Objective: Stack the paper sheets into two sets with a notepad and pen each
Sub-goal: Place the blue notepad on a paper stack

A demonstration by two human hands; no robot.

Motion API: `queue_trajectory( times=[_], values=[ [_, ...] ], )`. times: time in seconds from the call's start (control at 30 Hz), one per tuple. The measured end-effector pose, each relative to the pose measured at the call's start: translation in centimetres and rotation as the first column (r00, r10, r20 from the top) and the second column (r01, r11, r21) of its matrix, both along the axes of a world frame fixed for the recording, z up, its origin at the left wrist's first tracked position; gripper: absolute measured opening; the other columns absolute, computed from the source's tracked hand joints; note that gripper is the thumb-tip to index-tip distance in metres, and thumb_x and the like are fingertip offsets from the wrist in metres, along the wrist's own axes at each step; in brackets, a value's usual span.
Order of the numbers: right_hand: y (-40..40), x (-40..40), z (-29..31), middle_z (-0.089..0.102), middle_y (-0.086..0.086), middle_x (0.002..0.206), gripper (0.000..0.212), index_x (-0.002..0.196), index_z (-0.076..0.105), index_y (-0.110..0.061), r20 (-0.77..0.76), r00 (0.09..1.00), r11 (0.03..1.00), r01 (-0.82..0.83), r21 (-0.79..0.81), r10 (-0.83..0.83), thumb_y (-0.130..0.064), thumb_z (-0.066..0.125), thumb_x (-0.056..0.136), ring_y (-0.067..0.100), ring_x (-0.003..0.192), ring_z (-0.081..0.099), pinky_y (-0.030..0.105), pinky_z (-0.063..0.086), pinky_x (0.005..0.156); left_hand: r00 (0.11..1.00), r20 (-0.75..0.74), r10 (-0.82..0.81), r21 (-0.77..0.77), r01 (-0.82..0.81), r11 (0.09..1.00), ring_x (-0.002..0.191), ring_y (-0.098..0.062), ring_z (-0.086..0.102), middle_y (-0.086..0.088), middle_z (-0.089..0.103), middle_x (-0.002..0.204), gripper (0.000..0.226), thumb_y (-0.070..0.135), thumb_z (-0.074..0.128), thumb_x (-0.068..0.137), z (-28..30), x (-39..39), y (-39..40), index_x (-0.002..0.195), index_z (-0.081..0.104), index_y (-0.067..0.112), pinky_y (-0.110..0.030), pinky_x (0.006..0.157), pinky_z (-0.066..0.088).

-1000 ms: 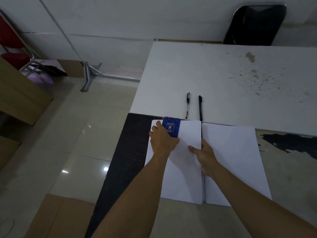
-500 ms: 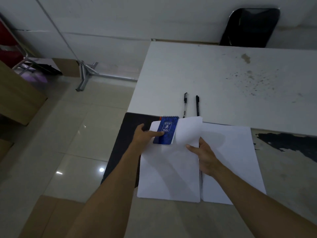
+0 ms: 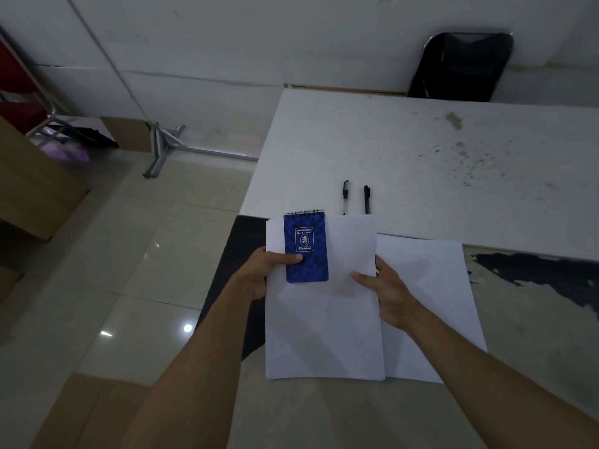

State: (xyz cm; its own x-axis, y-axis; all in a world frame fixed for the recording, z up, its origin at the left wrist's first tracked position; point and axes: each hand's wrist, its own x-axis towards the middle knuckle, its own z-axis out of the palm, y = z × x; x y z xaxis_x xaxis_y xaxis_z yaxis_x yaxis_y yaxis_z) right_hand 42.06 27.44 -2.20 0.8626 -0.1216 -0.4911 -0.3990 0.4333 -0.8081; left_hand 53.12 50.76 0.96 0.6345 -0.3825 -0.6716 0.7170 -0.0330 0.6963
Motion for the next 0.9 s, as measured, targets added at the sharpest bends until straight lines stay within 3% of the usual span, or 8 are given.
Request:
queue_trajectory(
  times=[0.17, 0.27, 0.6, 0.77, 0.9],
  values=[
    [-0.6, -0.4, 0.7, 0.071, 0.011, 0.122, 0.049, 0.132, 0.06, -0.018, -0.008, 1.0, 1.0, -0.017, -0.008, 0.016, 0.003, 0.068, 0.088, 0.033, 0.111, 0.068, 0.05, 0.057, 0.092, 0.998, 0.063, -0.01, -0.052, 0.013, 0.999, 0.102, -0.036, 0.069, -0.015, 0.072, 0.115, 0.063, -0.005, 0.079, 0.068, 0.9, -0.8, -0.4, 0.125, 0.061, 0.012, -0.048, 0.074, 0.059],
    [-0.7, -0.8, 1.1, 0.072, 0.009, 0.122, 0.049, 0.131, 0.061, -0.021, -0.005, 1.0, 1.0, -0.011, -0.011, 0.011, 0.0, 0.07, 0.088, 0.031, 0.111, 0.069, 0.048, 0.057, 0.091, 0.993, 0.111, -0.038, -0.054, 0.044, 0.998, 0.096, -0.034, 0.071, -0.014, 0.073, 0.108, 0.052, -0.013, 0.073, 0.073, 2.0, -1.2, -0.8, 0.117, 0.064, 0.014, -0.047, 0.071, 0.06],
    [-1.7, -2.1, 3.9, 0.072, 0.011, 0.122, 0.048, 0.133, 0.06, -0.017, 0.02, 1.0, 0.998, -0.008, -0.057, 0.01, 0.002, 0.067, 0.09, 0.034, 0.111, 0.068, 0.052, 0.055, 0.094, 0.987, 0.158, 0.031, -0.036, -0.026, 0.999, 0.098, -0.031, 0.071, -0.012, 0.074, 0.11, 0.046, -0.001, 0.075, 0.077, 4.0, -2.2, -1.7, 0.121, 0.065, 0.007, -0.04, 0.07, 0.059],
    [-3.1, -3.3, 5.8, 0.074, 0.007, 0.118, 0.045, 0.129, 0.061, -0.021, 0.032, 0.999, 0.997, 0.003, -0.079, -0.001, 0.0, 0.067, 0.09, 0.027, 0.103, 0.072, 0.041, 0.061, 0.082, 0.978, 0.203, 0.044, -0.127, -0.018, 0.992, 0.103, -0.032, 0.07, -0.014, 0.072, 0.115, 0.048, -0.006, 0.073, 0.078, 5.3, -3.0, -2.9, 0.123, 0.063, 0.008, -0.044, 0.078, 0.059],
    [-4.9, -4.0, 7.5, 0.074, 0.006, 0.116, 0.044, 0.129, 0.061, -0.018, 0.049, 0.999, 0.994, 0.02, -0.107, -0.015, 0.001, 0.067, 0.09, 0.023, 0.101, 0.072, 0.034, 0.062, 0.078, 0.957, 0.249, 0.146, -0.213, -0.093, 0.973, 0.105, -0.033, 0.069, -0.015, 0.07, 0.119, 0.056, -0.01, 0.073, 0.075, 6.1, -3.6, -4.6, 0.125, 0.06, 0.012, -0.044, 0.077, 0.059]
  ],
)
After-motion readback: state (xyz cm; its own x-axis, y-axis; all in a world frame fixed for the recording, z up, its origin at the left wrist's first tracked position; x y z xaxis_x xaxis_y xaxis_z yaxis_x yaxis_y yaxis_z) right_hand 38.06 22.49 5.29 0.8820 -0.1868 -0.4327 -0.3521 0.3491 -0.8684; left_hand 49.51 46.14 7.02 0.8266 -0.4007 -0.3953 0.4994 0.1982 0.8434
